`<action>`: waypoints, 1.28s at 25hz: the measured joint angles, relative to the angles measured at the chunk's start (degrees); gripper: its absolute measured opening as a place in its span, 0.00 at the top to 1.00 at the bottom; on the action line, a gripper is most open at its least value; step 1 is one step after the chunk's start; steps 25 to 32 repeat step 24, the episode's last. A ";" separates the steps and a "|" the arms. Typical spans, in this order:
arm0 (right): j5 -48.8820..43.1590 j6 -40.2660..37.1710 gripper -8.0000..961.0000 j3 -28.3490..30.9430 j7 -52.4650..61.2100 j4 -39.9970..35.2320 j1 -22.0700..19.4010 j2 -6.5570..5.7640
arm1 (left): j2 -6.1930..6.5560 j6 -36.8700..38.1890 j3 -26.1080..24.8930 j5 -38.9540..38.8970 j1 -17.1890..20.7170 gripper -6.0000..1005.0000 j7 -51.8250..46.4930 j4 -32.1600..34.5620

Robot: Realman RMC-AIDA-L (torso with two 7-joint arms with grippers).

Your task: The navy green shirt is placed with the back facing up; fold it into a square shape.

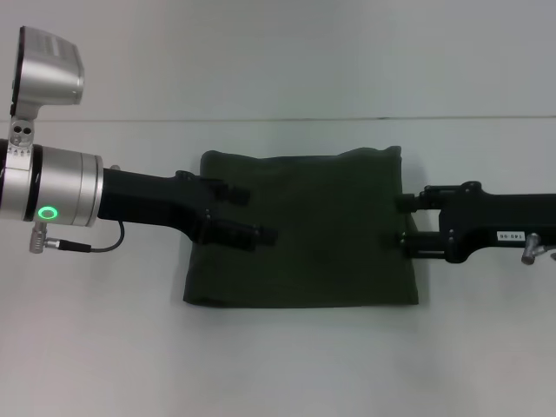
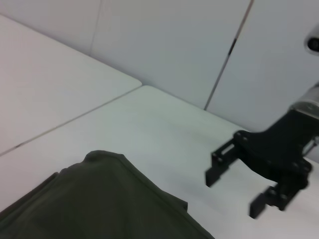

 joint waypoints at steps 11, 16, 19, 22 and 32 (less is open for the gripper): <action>-1.10 -3.72 0.28 -0.83 -0.12 0.20 0.40 -0.40 | 0.33 1.94 1.41 0.56 0.00 0.06 1.31 0.04; -1.69 -3.19 0.28 -1.28 -0.18 -0.05 0.58 -0.34 | 0.11 2.13 1.60 0.65 -0.18 0.06 1.35 1.29; -1.55 -3.27 0.28 -1.33 -0.17 -0.06 0.58 -0.29 | 0.08 2.13 1.65 0.67 -0.17 0.06 1.34 1.41; -1.40 -3.39 0.28 -1.36 -0.17 -0.07 0.58 -0.25 | 0.11 2.11 1.78 0.68 -0.08 0.06 1.34 1.43; -1.35 -3.40 0.28 -1.39 -0.20 -0.32 0.57 -0.21 | 0.14 1.99 1.78 0.68 0.03 0.06 1.37 1.43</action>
